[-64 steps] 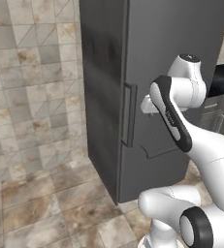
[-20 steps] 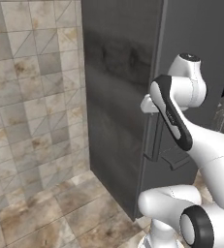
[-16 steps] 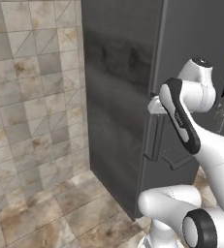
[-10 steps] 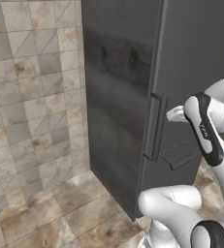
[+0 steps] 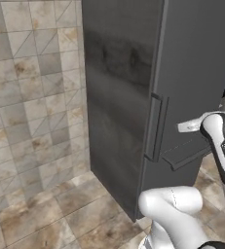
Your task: Open the fridge, grab two sodas, and place both sodas inside the bowl with ice on the dining counter.
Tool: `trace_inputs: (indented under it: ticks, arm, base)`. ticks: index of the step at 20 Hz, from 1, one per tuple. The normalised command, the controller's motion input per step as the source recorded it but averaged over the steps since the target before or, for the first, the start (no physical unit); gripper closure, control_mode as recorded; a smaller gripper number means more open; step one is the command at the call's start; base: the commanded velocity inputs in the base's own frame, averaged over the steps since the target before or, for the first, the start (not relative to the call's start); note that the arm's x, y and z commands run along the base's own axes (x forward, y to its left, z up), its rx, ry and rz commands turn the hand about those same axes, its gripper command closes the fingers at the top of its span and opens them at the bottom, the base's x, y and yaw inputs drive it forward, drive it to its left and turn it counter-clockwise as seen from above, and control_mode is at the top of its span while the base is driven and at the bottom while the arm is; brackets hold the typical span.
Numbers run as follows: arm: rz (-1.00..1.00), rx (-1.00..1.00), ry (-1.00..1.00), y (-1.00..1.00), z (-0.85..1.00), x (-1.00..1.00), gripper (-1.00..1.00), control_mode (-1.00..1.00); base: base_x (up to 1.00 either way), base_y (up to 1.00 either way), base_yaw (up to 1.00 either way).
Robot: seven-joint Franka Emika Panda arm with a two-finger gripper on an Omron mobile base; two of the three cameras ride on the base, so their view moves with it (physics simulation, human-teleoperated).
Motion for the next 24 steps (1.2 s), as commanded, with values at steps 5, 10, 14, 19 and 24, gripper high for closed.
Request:
trace_inputs:
  ticks: [5,10,14,19,24]
  arm:
    - [0.00,0.02,-0.27,0.00,-0.08,0.05,-1.00,-1.00]
    - [-0.02,0.00,-0.17,0.00,-0.14,0.12,-1.00,-1.00]
    - [-0.02,0.00,-0.16,-0.06,-0.18,0.06,-1.00,-1.00]
    - [-0.01,0.00,-0.10,-0.14,-0.07,0.17,-1.00,-1.00]
    - [0.00,0.01,-0.03,-0.13,-0.01,0.31,-1.00,-1.00]
  base:
    - [0.00,0.00,0.00]
    - [0.00,0.00,0.00]
    - [0.00,0.00,0.00]
    - [0.00,0.00,0.00]
    - [0.00,0.00,0.00]
